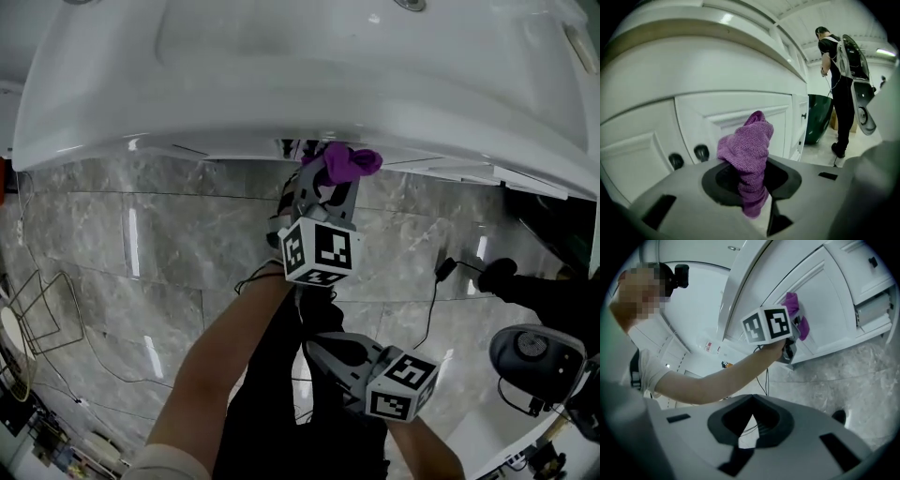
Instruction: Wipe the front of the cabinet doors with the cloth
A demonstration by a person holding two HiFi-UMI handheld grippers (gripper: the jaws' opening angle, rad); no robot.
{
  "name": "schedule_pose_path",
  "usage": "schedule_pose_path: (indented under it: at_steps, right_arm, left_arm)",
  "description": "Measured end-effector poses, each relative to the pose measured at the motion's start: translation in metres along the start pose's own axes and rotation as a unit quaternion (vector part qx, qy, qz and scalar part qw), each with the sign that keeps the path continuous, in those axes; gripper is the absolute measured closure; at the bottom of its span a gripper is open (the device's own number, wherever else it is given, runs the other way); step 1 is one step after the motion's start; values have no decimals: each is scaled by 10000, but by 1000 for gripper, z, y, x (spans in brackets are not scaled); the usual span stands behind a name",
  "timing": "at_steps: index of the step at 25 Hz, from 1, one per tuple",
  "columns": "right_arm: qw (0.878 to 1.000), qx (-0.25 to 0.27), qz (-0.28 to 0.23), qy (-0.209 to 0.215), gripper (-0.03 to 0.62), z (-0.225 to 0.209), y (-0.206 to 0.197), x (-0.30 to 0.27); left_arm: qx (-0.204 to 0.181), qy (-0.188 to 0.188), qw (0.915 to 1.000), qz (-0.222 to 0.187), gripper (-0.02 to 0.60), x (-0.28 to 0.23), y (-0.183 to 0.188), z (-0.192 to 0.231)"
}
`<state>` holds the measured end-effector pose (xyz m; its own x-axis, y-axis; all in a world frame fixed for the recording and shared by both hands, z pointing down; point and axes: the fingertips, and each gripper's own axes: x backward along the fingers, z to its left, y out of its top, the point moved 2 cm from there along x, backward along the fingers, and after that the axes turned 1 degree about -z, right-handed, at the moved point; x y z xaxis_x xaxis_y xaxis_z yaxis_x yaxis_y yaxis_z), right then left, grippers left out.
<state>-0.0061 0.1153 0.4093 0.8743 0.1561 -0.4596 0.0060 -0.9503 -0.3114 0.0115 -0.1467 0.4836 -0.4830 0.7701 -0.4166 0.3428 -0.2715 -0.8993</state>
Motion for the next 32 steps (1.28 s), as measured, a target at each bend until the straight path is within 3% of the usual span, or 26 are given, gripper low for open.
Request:
schedule_pose_path:
  at_steps: [4,8,12,17,21,23,28,30,32]
  right_arm:
    - [9999,86,76,22,585,-1,-9,-4]
    - [9996,-203,98,182,585,-14,-19,3]
    - [9988,-372,151,280,585,-38,-22,13]
    - [9986,-406,125,311,585,-68,-17,26]
    - [9986,-460,28,270,585,-90,-11,38]
    - [9986,-484,17,225,585,-98,-12,43]
    - [9988,-453,-40,186,585,-91,-7,57]
    - [9987,-445,-36,242,585,-77,-5,62]
    - [9987,-408,-19,304,585,-65,-2,67]
  left_arm:
    - [383,77,9973,615,466,-11,-64,3]
    - [788,360,9899,1127,466,-27,-114,16]
    - [849,432,9836,1532,466,-52,-148,18]
    - [749,517,9718,2177,466,-76,-212,13]
    - [879,644,9610,2542,466,-93,-252,9]
    - [903,536,9558,2745,466,-98,-267,5]
    - [932,158,9519,2913,466,-66,-252,-8]
    - [1030,17,9570,2712,466,-35,-217,-24]
    - [915,-147,9694,2275,466,-8,-159,-45]
